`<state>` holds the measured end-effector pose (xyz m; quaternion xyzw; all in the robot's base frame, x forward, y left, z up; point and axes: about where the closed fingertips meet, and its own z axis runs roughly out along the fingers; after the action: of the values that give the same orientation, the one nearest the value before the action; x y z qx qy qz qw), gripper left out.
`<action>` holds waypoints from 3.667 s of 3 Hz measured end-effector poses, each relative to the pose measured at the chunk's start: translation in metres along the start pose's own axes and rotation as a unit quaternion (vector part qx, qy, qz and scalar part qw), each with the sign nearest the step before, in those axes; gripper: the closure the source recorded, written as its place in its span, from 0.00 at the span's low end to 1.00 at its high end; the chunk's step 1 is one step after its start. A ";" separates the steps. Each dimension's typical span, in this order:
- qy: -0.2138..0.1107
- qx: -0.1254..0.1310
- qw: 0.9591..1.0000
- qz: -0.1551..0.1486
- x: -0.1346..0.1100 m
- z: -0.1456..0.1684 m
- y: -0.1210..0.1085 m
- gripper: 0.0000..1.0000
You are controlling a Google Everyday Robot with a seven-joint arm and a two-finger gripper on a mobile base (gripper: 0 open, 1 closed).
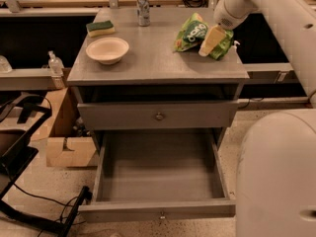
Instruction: Place green rice chip bag into middle drawer
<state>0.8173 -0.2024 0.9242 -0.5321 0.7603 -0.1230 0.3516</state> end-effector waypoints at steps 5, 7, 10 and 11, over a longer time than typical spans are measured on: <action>0.035 -0.025 0.997 0.063 0.029 0.085 -0.002 0.72; 0.036 -0.027 0.997 0.062 0.029 0.088 0.000 1.00; 0.028 -0.017 0.999 0.037 0.008 0.037 -0.014 1.00; 0.024 -0.020 0.999 0.045 0.009 -0.001 -0.015 1.00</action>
Offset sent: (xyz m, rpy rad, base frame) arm 0.0706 -0.0289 -0.0221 0.0148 0.0155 -0.1025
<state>0.8256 -0.2168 0.9293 -0.5012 0.7938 -0.1047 0.3281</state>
